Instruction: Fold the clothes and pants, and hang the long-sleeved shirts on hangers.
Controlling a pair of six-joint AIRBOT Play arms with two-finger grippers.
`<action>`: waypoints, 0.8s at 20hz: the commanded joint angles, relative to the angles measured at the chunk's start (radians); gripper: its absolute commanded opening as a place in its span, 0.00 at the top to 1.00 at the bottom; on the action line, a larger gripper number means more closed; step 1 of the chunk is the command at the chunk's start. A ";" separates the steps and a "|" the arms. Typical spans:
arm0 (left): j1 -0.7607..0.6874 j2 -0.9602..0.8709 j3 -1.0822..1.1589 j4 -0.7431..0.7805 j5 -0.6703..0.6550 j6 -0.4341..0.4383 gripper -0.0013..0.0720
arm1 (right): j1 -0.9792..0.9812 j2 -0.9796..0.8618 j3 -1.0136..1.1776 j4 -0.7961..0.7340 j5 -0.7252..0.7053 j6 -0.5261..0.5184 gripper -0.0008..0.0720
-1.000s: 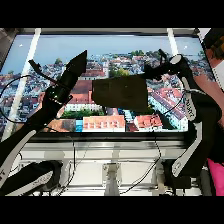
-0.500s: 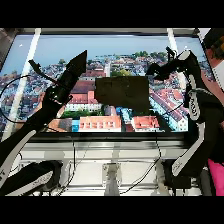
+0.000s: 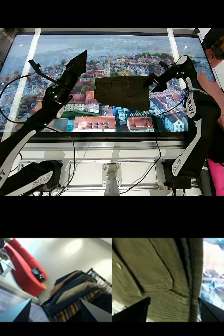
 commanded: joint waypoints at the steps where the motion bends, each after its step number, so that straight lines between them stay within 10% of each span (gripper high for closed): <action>1: -0.001 0.000 0.000 0.000 0.000 0.000 0.09 | 0.000 -0.029 0.001 0.009 0.026 -0.027 0.05; 13: 0.000 0.000 0.000 0.000 0.000 0.000 0.09 | 0.041 -0.076 0.001 0.020 -0.003 -0.035 0.06; 16: 0.000 0.000 0.000 0.000 0.000 0.000 0.09 | 0.086 -0.077 0.001 0.016 -0.019 -0.059 0.48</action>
